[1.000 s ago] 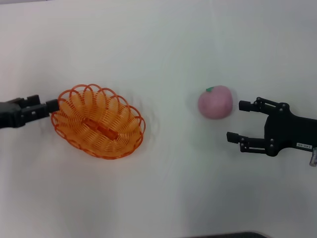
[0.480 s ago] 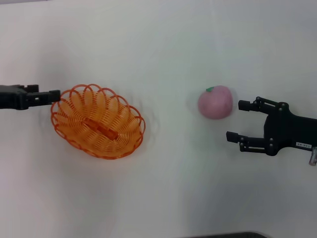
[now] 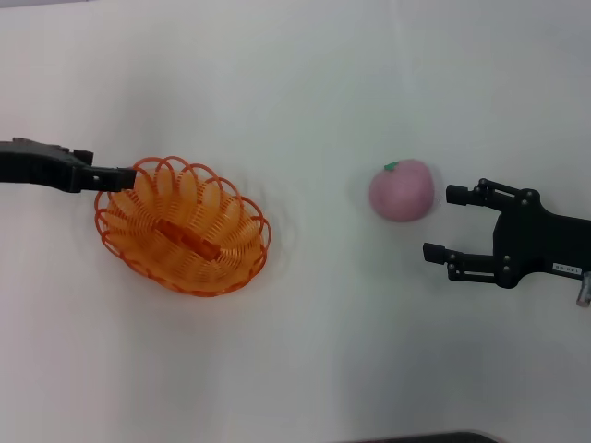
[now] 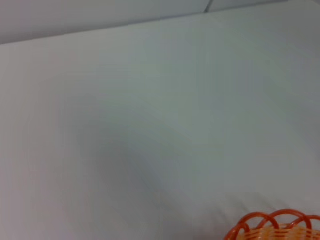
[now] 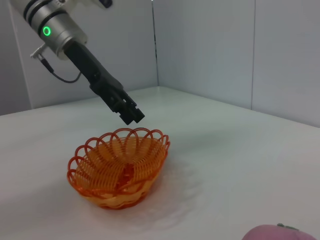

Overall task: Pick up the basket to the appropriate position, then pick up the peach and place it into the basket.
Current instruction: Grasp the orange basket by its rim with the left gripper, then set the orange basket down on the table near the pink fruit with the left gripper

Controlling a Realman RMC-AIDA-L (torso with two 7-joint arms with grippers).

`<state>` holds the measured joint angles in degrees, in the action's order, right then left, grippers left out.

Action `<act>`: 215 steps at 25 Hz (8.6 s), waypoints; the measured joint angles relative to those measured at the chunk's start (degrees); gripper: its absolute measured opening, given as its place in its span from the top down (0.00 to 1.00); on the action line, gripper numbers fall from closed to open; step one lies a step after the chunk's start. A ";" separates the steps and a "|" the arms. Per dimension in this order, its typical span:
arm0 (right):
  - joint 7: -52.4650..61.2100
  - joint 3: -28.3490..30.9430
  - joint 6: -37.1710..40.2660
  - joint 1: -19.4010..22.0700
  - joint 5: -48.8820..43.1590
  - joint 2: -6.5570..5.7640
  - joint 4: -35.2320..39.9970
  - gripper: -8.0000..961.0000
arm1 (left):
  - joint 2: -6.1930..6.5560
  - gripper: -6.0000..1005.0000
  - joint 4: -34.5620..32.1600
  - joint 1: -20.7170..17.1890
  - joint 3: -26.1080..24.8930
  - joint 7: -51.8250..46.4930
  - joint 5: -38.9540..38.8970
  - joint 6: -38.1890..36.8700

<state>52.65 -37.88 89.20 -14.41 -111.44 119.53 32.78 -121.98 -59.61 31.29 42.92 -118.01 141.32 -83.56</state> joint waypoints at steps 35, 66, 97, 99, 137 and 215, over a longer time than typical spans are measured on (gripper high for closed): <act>0.00 -0.28 -0.25 0.04 -0.01 0.00 -0.09 0.08 | -0.69 0.22 2.84 4.86 10.51 -3.45 10.41 5.14; 0.17 0.00 -0.17 0.00 0.12 0.00 0.39 0.08 | -1.41 0.78 2.14 5.18 10.57 -5.96 11.72 5.16; 0.18 -0.05 0.28 -0.38 0.27 0.00 0.01 0.08 | 0.70 0.93 3.18 8.20 -0.69 -24.22 9.32 -8.88; 0.18 -0.04 0.28 -0.45 0.26 0.00 -0.03 0.08 | 0.03 0.93 2.96 7.41 -1.33 -24.29 8.56 -8.96; 0.60 0.01 0.38 -1.82 1.06 0.18 -0.26 0.08 | -2.64 0.93 5.34 -6.39 1.68 -25.77 -7.40 0.39; 0.59 0.09 0.89 -1.74 1.12 0.26 -0.26 0.08 | -0.20 0.37 11.79 -7.38 -11.74 -10.12 -16.94 -6.76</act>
<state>53.24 -37.79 90.09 -16.15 -110.32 119.80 32.52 -122.17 -47.82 23.92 31.18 -128.13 124.38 -90.32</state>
